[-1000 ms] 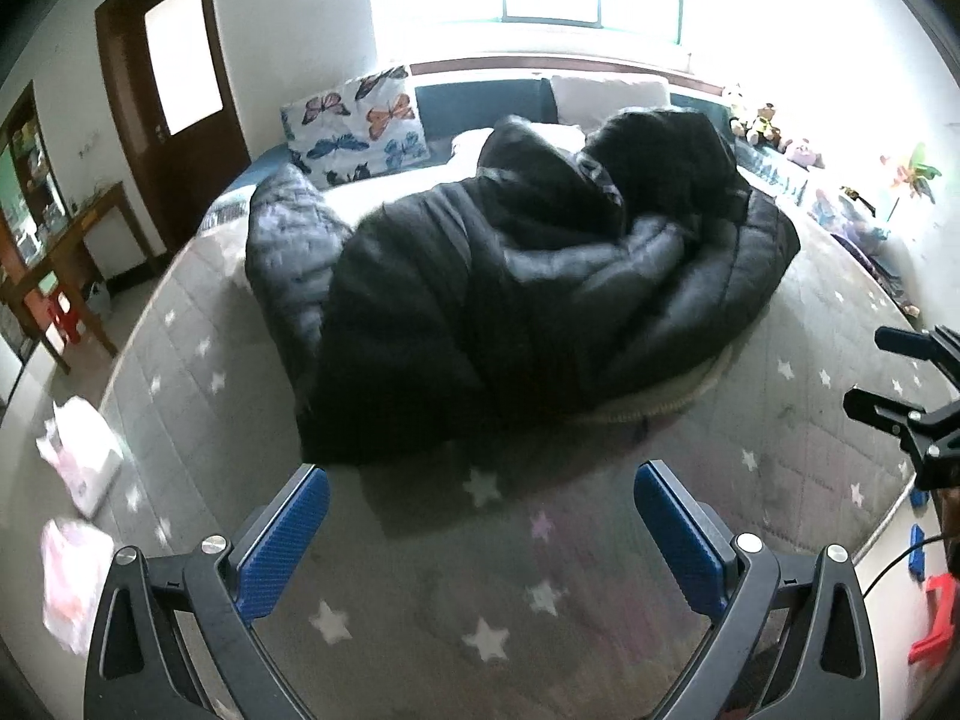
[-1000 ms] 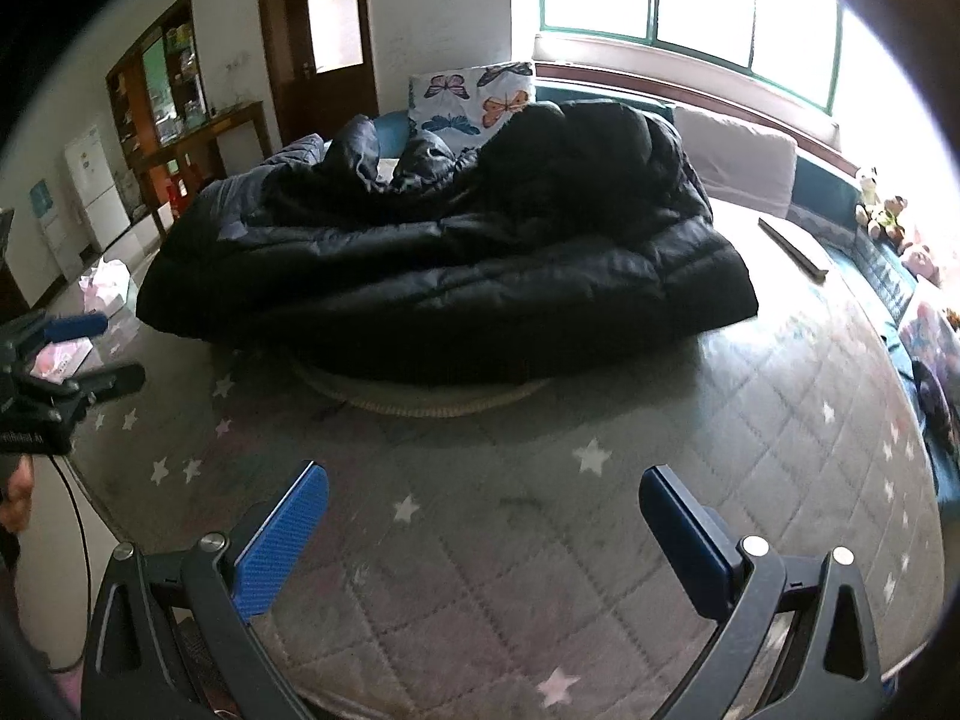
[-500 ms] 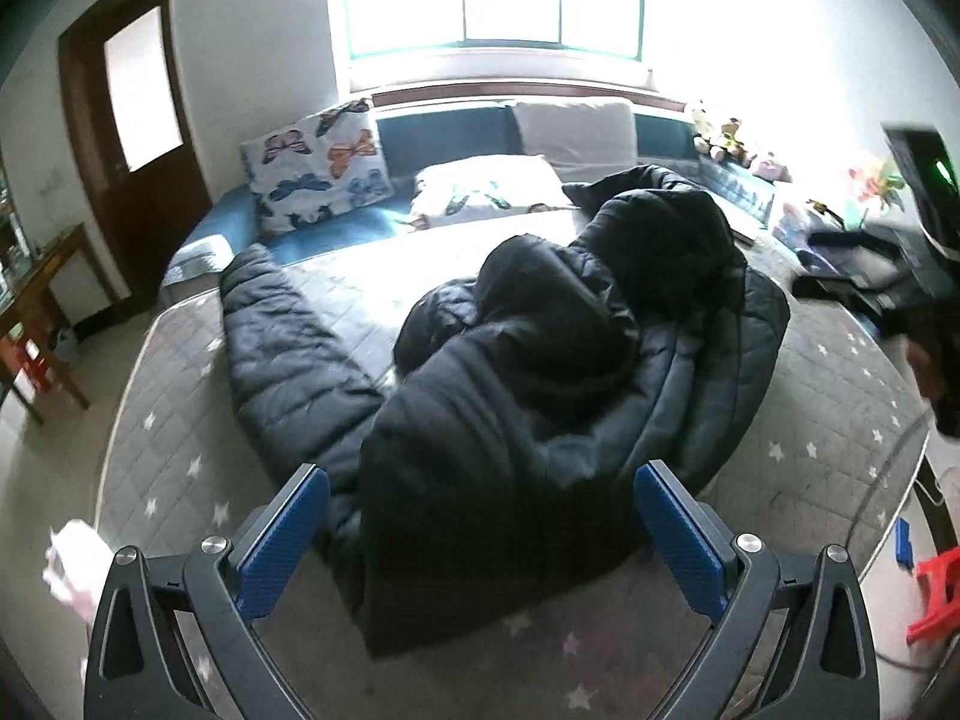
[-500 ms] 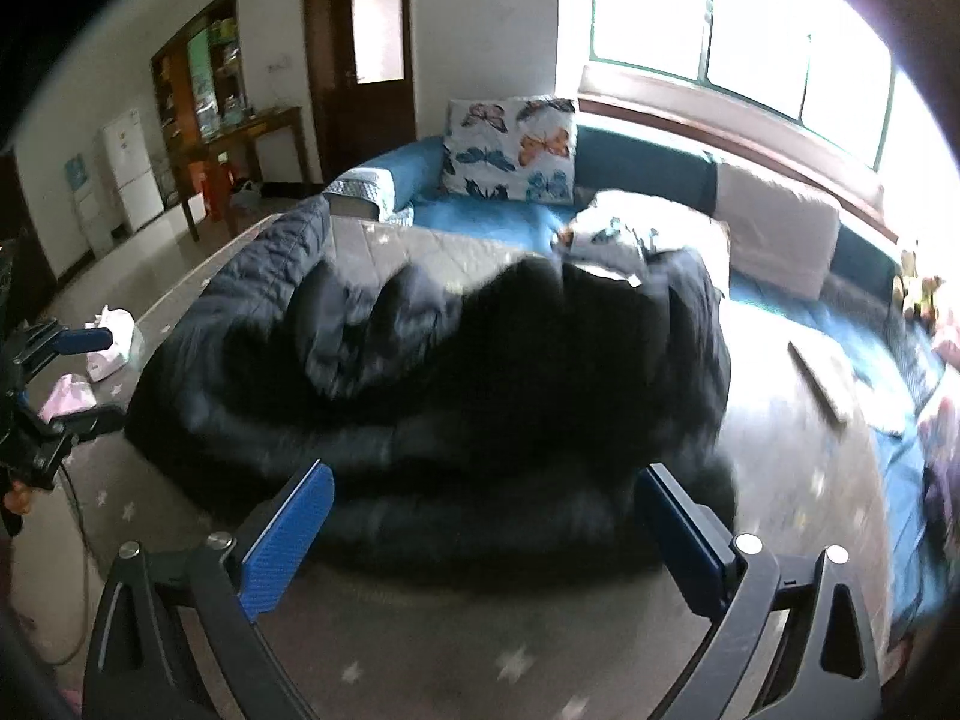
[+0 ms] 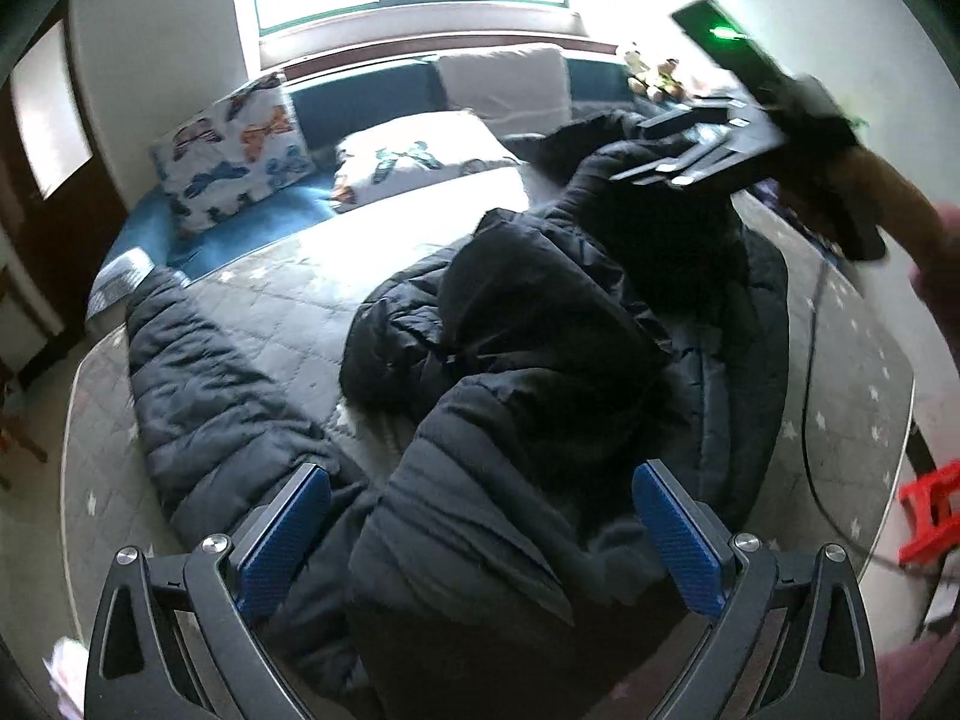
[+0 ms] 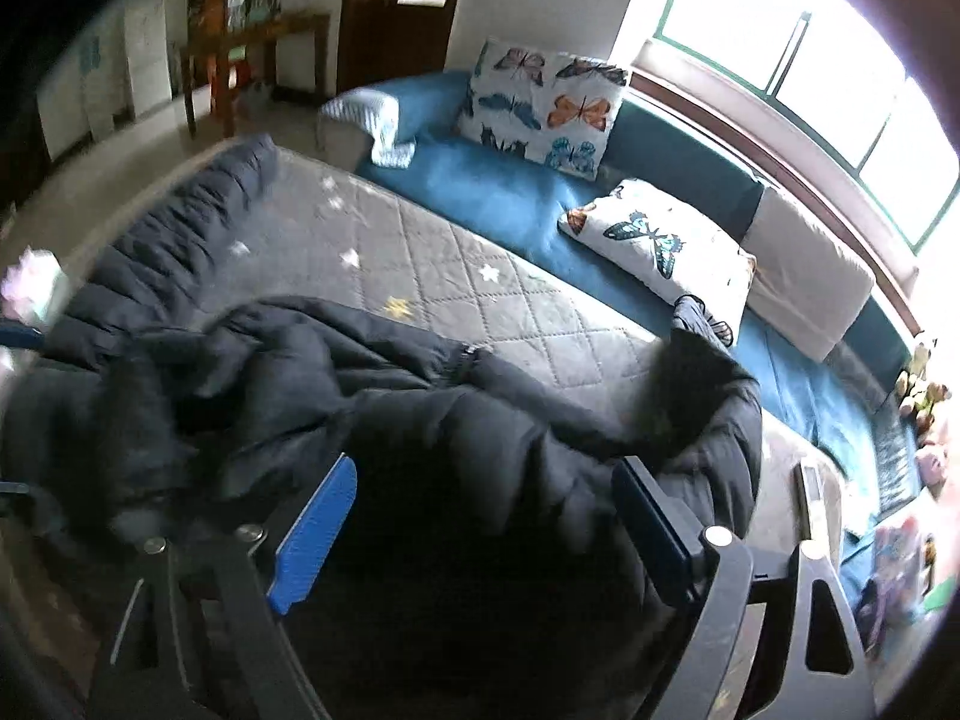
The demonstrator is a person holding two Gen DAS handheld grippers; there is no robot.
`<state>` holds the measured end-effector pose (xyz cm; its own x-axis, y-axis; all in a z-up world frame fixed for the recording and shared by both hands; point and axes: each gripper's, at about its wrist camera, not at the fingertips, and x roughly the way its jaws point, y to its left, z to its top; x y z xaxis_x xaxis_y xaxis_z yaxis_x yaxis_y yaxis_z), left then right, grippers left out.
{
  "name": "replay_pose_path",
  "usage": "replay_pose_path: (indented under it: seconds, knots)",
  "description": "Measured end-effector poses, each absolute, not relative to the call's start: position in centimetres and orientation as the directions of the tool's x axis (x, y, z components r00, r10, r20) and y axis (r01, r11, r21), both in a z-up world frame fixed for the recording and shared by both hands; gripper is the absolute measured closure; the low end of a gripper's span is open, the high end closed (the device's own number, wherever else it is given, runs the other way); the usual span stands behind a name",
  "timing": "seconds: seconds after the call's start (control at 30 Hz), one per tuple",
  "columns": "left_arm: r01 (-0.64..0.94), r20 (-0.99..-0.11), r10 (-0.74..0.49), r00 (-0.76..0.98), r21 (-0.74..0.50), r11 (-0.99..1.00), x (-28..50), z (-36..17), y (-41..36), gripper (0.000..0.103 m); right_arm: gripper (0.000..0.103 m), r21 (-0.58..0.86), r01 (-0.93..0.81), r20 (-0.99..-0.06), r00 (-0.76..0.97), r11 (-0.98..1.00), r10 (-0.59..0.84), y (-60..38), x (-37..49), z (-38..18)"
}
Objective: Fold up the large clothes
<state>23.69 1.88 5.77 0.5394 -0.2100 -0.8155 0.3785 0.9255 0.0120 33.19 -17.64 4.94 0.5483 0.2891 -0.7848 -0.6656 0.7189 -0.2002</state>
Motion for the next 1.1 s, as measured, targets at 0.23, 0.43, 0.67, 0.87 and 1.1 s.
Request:
replay_pose_path:
  seconds: [0.23, 0.43, 0.67, 0.87, 1.1]
  knots:
    - [0.418, -0.830, -0.271, 0.488, -0.050, 0.907, 25.6, 3.7, 2.1, 0.037, 0.050, -0.190, -0.673, -0.848, 0.480, 0.714, 0.226, -16.8, 35.6, 2.8]
    - [0.384, -0.776, -0.341, 0.531, -0.139, 0.913, 23.6, 5.1, 3.7, 0.064, 0.066, -0.168, -0.655, -0.821, 0.507, 0.737, 0.264, -19.2, 31.9, 5.7]
    - [0.452, -0.707, -0.383, 0.595, -0.100, 0.886, 16.6, 8.0, 2.1, 0.070, 0.070, -0.152, -0.606, -0.734, 0.598, 0.781, 0.321, -25.2, 23.7, 10.0]
    - [0.546, -0.684, -0.419, 0.597, -0.036, 0.837, 9.3, 8.7, -0.9, 0.071, 0.071, -0.159, -0.582, -0.657, 0.665, 0.797, 0.355, -30.3, 15.8, 11.5]
    - [0.631, -0.739, -0.405, 0.538, 0.034, 0.775, 2.7, 5.5, -3.6, 0.071, 0.071, -0.122, -0.579, -0.673, 0.646, 0.807, 0.362, -33.8, 9.7, 8.9]
